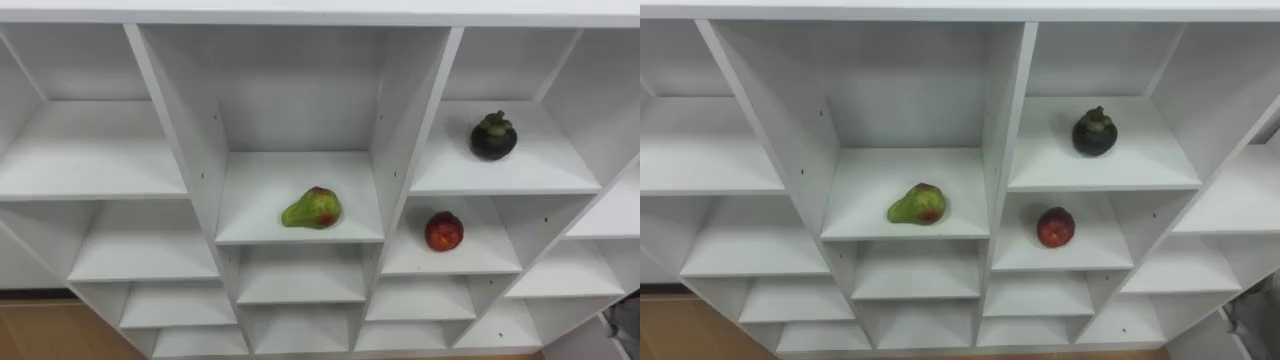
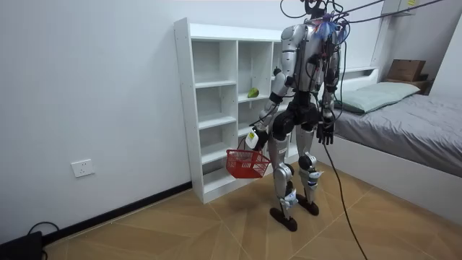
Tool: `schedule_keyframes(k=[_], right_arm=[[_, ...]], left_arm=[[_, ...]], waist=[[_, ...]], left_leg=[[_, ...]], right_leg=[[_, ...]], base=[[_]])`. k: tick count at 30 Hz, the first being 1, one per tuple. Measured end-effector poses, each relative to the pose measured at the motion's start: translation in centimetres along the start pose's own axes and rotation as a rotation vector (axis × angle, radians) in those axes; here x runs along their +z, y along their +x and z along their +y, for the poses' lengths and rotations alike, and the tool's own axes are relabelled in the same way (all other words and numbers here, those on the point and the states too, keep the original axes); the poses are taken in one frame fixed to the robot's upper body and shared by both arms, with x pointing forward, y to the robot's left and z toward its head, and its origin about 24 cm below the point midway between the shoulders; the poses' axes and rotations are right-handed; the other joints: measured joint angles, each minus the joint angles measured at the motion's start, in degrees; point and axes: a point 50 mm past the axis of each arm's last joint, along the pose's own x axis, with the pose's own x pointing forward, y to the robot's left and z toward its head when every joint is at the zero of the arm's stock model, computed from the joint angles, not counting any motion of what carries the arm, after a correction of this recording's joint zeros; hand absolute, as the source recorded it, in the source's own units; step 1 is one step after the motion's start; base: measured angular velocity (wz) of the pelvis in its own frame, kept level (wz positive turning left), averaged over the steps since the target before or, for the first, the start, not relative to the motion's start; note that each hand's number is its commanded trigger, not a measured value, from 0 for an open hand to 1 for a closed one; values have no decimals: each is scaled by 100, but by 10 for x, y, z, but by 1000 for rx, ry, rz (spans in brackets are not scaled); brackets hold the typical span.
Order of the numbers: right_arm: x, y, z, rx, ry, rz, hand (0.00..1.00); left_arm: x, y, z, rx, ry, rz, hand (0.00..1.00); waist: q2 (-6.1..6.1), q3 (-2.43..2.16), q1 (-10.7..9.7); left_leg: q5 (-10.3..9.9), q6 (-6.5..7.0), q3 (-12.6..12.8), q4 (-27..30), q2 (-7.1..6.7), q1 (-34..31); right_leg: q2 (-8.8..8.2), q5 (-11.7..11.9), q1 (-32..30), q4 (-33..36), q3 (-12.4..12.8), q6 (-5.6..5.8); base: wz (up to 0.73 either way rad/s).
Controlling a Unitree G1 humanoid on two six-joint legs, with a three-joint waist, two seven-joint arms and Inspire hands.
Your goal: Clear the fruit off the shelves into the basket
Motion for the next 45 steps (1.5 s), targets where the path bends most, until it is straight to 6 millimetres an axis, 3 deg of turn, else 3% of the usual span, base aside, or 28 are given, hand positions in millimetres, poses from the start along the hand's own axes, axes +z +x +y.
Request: schedule_keyframes(k=[11,20,31,35,41,45], right_arm=[[11,-1,-1,10,-48,-56,0],[16,-3,-2,5,-61,-94,0],[21,-5,-9,-135,-6,-162,0],[30,-8,-14,-209,5,-222,0],[55,-22,-23,-309,198,-429,0],[69,-32,-24,-375,236,-544,0]], left_arm=[[1,0,-3,-7,1,-3,100],[4,-1,-3,-3,-1,-20,100],[9,0,-7,-7,31,-48,100],[15,-1,-6,1,30,-76,100],[24,-3,-8,1,23,-138,100],[25,-3,-8,9,20,-159,100]], waist=[[75,-18,15],[62,-28,21],[155,-17,24],[169,-20,28],[189,-25,-6],[174,-35,-4]], left_leg=[[4,-8,4,-11,7,-57],[5,-8,32,-8,8,-72],[5,-8,69,-25,10,-59],[7,-9,89,-6,12,-140],[7,-9,216,-15,31,-125],[7,-10,221,-14,38,-126]], right_leg=[[11,7,-111,8,-1,-12],[14,7,-122,12,33,-12],[14,11,-99,9,53,-14],[19,28,-182,9,103,-30],[33,56,-222,-5,175,-34],[42,60,-243,-8,191,-36]], base=[[0],[-1],[0],[-5],[-8],[-1]])
